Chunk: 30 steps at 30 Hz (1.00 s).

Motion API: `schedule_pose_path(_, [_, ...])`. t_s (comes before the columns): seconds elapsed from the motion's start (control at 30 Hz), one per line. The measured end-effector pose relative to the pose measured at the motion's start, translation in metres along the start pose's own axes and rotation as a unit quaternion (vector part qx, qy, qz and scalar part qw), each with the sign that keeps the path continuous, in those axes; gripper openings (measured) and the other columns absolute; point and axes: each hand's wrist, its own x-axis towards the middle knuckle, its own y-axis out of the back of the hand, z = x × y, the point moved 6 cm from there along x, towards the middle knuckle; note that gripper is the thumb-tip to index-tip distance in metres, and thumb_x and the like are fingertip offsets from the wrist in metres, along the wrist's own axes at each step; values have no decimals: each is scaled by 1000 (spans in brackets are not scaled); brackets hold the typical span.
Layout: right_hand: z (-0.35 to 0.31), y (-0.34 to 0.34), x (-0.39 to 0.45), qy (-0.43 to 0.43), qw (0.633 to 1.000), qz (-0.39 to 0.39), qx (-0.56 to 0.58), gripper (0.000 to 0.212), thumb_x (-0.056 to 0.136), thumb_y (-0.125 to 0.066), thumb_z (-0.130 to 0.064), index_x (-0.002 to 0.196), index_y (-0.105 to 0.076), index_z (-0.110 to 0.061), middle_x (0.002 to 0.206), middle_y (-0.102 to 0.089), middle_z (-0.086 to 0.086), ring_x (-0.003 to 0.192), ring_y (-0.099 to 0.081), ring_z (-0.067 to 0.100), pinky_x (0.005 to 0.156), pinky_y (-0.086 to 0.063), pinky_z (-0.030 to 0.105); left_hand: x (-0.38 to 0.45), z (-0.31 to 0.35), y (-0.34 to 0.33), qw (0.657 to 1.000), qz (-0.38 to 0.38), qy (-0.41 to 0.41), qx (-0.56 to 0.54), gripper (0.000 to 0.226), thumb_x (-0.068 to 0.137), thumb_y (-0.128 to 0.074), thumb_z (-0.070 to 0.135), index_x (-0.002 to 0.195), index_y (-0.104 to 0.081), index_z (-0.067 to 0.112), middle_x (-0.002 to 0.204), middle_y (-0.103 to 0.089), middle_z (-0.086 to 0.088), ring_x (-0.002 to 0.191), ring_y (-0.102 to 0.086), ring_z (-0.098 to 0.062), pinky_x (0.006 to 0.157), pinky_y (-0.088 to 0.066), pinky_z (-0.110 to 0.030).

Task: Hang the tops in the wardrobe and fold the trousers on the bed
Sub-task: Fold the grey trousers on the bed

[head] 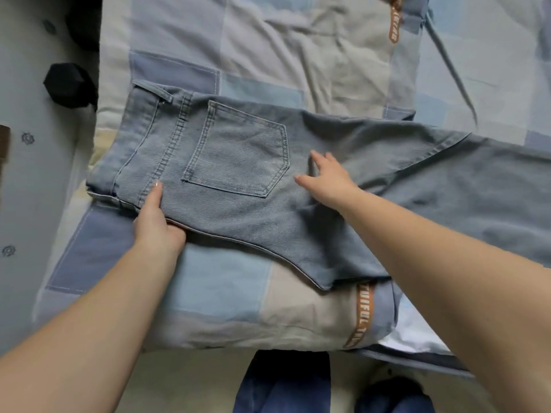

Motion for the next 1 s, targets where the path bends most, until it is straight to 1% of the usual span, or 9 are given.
schedule_pose_path(0.23, [-5, 6, 16, -11, 992, -51, 116, 75, 90, -56, -48, 150, -25, -15, 156, -25, 4, 143, -25, 20, 112, -21, 27, -40, 22, -36, 993, -84, -75, -15, 45, 88, -61, 6, 132, -54, 2, 127, -62, -16, 114, -62, -28, 95, -51, -46])
schedule_pose_path(0.37, [-19, 28, -15, -31, 942, -82, 323, 61, 88, -53, -57, 141, -41, -31, 150, -35, -12, 131, -36, 8, 99, -29, 33, -115, 16, -83, 958, -170, -203, 114, 24, 77, -71, 2, 98, -69, 14, 99, -73, -3, 92, -68, -18, 82, -55, -34])
schedule_pose_path(0.5, [-36, 73, -49, -34, 861, -142, 487, 52, 95, -36, -57, 127, -60, -23, 133, -57, 2, 122, -53, 15, 105, -38, 46, -182, -19, -131, 830, -268, -328, 362, 19, 67, -74, 18, 81, -65, 28, 90, -71, 0, 84, -63, -10, 78, -52, -28])
schedule_pose_path(0.6, [-4, 127, -73, -22, 820, -63, 568, 60, 105, -23, -27, 71, -71, -15, 56, -69, 1, 50, -65, 3, 62, -55, 19, -235, -68, -159, 684, -373, -416, 469, 34, 67, -70, 10, 100, -67, 19, 104, -61, 0, 102, -53, -6, 93, -39, -13])
schedule_pose_path(0.63, [14, 150, -82, -27, 807, -10, 589, 52, 105, -21, -20, 78, -65, -16, 55, -68, -1, 41, -60, 2, 57, -50, 13, -253, -88, -167, 654, -391, -430, 485, 40, 67, -69, 7, 106, -68, 12, 109, -61, -3, 107, -52, -6, 96, -36, -11])
schedule_pose_path(0.73, [44, 200, -93, 24, 756, 38, 653, 45, 105, -18, -30, 135, -40, -6, 125, -59, 4, 74, -55, -13, 55, -40, -2, -279, -131, -178, 590, -384, -452, 547, 51, 66, -68, 0, 116, -67, 10, 123, -60, -8, 116, -54, -20, 102, -37, -23])
schedule_pose_path(0.83, [99, 215, -107, -19, 812, -97, 576, 67, 86, -44, -62, 130, -56, -13, 117, -65, 11, 102, -66, 16, 85, -55, 31, -305, -187, -191, 521, -391, -455, 608, 64, 60, -69, -7, 121, -66, 12, 131, -59, -8, 116, -56, -31, 97, -44, -42])
schedule_pose_path(0.93, [179, 239, -109, -17, 943, -36, 330, 14, 85, -68, -26, 94, -66, -16, 91, -70, 13, 68, -69, 20, 58, -57, 30, -342, -257, -204, 452, -402, -474, 640, 69, 52, -70, -8, 118, -68, 15, 128, -62, -7, 112, -61, -29, 85, -48, -43])
schedule_pose_path(1.0, [209, 253, -110, 4, 972, 43, 232, 11, 84, -65, -12, 94, -62, -16, 92, -69, 11, 76, -68, 23, 66, -56, 32, -356, -292, -206, 440, -400, -475, 649, 69, 52, -71, -8, 116, -68, 15, 126, -64, -8, 111, -63, -28, 82, -47, -41])
